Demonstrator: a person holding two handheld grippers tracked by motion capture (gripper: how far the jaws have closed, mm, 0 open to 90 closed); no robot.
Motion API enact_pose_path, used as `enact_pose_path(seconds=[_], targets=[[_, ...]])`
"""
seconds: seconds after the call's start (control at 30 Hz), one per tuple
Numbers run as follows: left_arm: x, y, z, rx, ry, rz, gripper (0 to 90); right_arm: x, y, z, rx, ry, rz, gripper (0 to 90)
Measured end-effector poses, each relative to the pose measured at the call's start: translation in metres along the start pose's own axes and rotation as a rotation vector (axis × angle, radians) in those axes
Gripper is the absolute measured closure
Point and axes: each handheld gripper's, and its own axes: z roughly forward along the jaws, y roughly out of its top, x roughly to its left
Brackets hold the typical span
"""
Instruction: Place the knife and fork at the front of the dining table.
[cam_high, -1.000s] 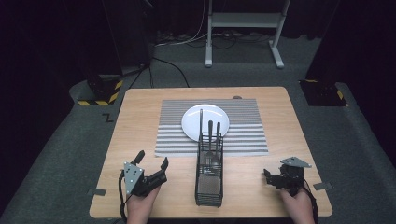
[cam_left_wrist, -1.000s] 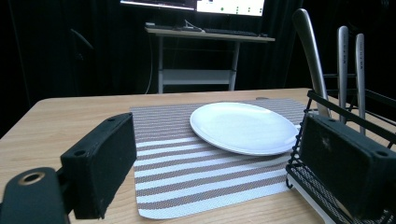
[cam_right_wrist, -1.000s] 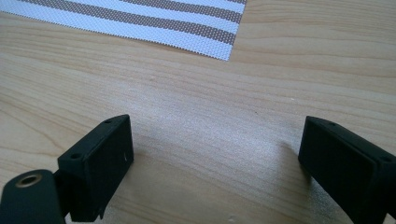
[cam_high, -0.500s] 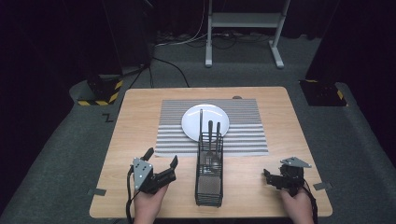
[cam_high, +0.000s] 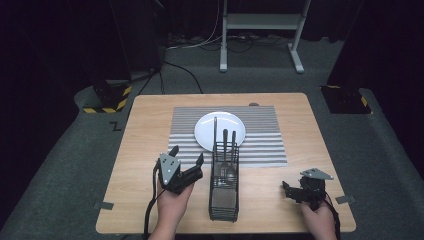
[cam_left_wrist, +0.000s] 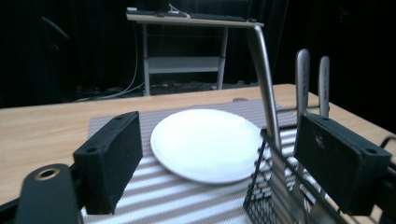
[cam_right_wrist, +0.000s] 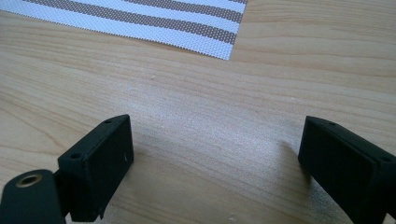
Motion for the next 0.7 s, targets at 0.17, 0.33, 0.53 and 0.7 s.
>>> enact_pose_path(seconds=[0.17,0.33,0.53,0.7], targets=[[-0.009,0.009,0.015,-0.008,-0.021,-0.003,17.0,0.0,0.0,0.0,0.0,0.0,0.0,10.0],[-0.013,0.015,0.025,-0.019,-0.011,0.009,20.1,0.0,0.0,0.0,0.0,0.0,-0.002,10.0],[-0.017,0.018,0.04,-0.02,-0.01,0.015,24.3,0.0,0.0,0.0,0.0,0.002,-0.001,10.0],[-0.02,0.02,0.048,-0.026,-0.008,0.019,25.7,0.0,0.0,0.0,0.0,0.002,-0.002,10.0]])
